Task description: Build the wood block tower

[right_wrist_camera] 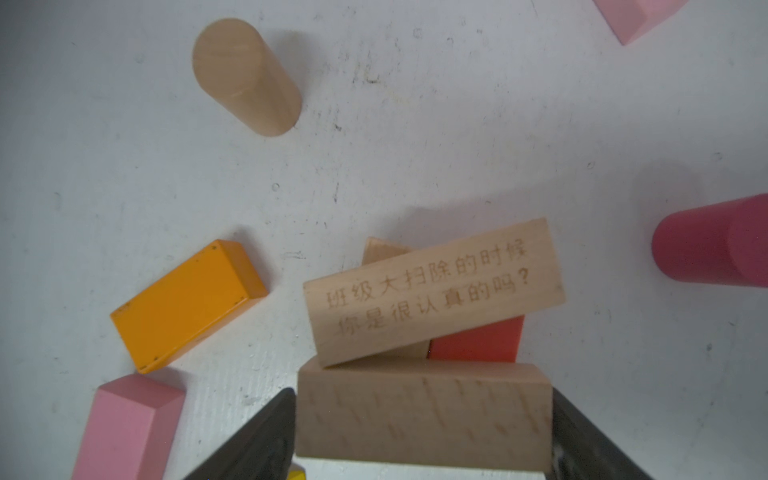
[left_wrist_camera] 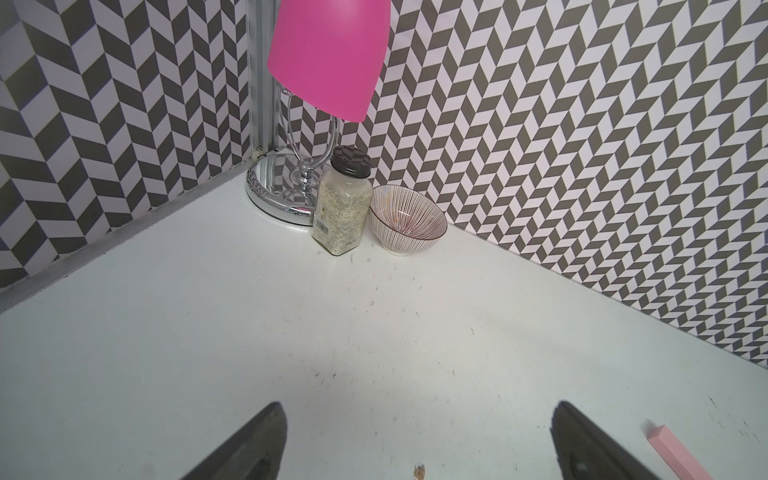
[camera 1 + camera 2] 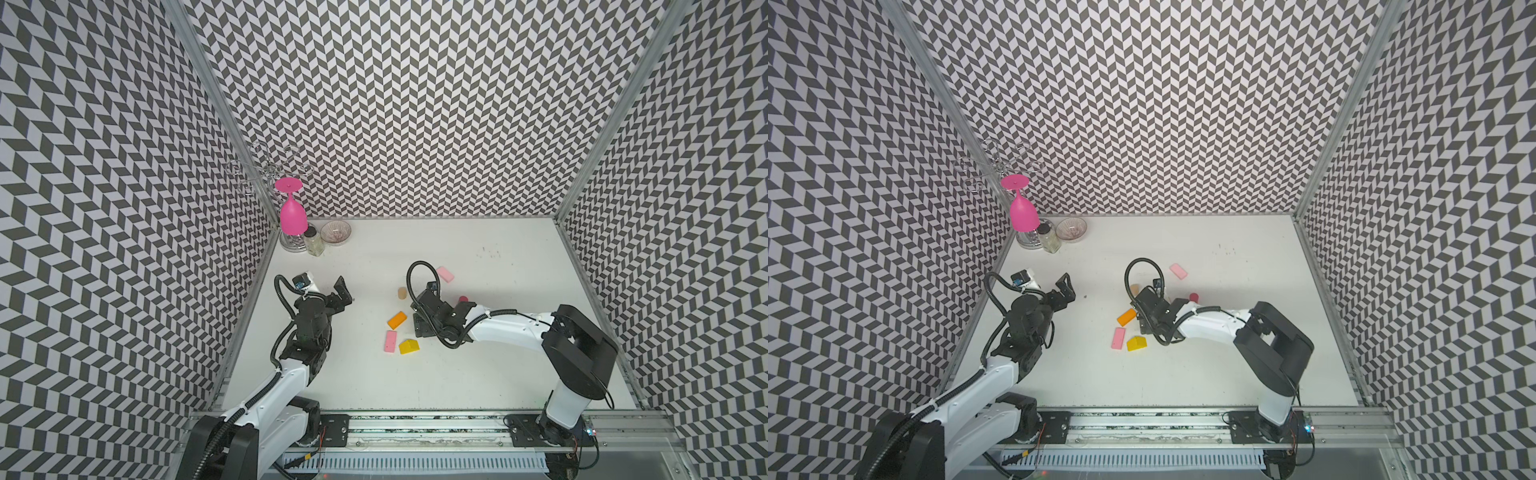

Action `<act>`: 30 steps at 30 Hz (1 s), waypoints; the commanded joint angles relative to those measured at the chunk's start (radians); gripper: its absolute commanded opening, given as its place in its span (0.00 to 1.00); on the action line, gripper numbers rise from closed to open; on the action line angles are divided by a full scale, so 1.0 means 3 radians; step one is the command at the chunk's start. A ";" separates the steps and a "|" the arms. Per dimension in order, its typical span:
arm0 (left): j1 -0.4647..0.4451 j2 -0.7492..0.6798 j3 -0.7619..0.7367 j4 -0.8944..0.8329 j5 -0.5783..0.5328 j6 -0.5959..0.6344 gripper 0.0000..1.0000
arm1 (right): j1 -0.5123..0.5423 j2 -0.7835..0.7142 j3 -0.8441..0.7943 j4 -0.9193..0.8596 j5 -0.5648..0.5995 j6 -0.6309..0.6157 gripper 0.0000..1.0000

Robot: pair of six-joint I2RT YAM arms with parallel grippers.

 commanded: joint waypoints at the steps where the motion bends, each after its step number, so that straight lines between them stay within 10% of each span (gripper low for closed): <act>1: -0.0018 -0.0045 -0.0033 0.0088 0.0003 -0.0008 1.00 | -0.0039 0.0072 0.0102 0.0026 0.0089 0.0019 0.88; 30: -0.0017 -0.0055 -0.0043 0.0093 0.0011 -0.0010 1.00 | -0.0199 0.0307 0.0395 0.0013 0.0105 -0.0057 0.89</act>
